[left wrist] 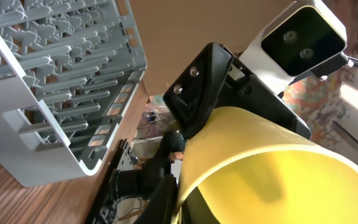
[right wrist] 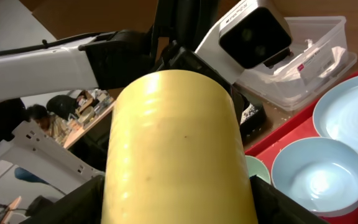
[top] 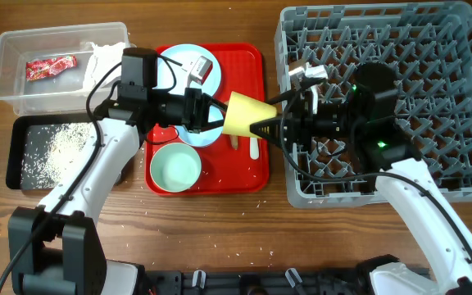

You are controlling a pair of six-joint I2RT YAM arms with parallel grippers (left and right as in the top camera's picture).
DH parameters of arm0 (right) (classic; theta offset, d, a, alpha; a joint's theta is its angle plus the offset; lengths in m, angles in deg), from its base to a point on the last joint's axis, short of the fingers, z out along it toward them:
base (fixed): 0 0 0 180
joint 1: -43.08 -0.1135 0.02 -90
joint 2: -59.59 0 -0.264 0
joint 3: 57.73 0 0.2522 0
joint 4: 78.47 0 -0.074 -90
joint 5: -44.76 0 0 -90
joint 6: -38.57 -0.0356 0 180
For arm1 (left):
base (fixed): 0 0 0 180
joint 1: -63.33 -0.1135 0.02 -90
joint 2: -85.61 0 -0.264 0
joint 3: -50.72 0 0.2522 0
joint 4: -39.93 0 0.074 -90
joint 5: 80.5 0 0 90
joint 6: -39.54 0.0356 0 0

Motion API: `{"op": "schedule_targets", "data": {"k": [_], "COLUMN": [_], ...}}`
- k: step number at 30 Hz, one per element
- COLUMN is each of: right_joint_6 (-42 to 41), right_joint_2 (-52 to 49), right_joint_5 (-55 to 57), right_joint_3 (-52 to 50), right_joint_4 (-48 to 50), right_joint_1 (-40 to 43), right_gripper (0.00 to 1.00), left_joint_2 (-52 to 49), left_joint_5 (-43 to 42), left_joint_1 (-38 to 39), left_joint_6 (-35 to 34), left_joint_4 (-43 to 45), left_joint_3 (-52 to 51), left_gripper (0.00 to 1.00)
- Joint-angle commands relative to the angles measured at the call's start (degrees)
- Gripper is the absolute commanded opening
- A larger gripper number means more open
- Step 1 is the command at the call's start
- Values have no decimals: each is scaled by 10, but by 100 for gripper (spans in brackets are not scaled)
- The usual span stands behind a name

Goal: Sort waste into correct bins and load items into the dishwasher rack
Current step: 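Hand the yellow cup from the left gripper to the right gripper, then place the yellow cup in the dish rack with the right gripper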

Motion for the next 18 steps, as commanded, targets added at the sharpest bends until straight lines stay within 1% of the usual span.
{"op": "schedule_targets", "data": {"k": [1, 3, 5, 6, 8, 10, 12, 16, 17, 18], "right_joint_6": [2, 0, -1, 0, -1, -12, -15, -36, -50, -78], "right_joint_2": [-16, -16, -16, -16, -16, -16, -15, -15, -15, -14], "right_joint_5": [-18, -18, -19, -19, -18, -18, -17, 21, 29, 60], "right_joint_3": [6, 6, 6, 6, 6, 6, 6, 6, 6, 6], "right_joint_4": [3, 3, -1, -1, -1, 1, 8, 7, 7, 0], "right_joint_1": [-8, -8, -8, -8, -8, -7, -6, 19, 30, 45], "right_gripper": [69, 65, 45, 42, 40, 36, 31, 29, 29, 29], "left_joint_2": [1, 1, 1, 1, 1, 1, 1, 1, 1, 1], "left_joint_5": [-2, -2, -2, -2, -2, -2, -1, -1, 3, 14], "left_joint_1": [-1, -1, -1, -1, -1, -1, -1, -1, -1, -1], "left_joint_6": [-1, -1, -1, -1, -1, -1, -1, 1, 3, 3], "left_joint_4": [2, 2, 2, 2, 2, 2, 2, 2, 2, 2], "left_joint_3": [7, 7, 7, 7, 7, 7, 7, 7, 7, 7], "left_gripper": [4, 4, 4, 4, 4, 20, 29, 33, 33, 33]}}
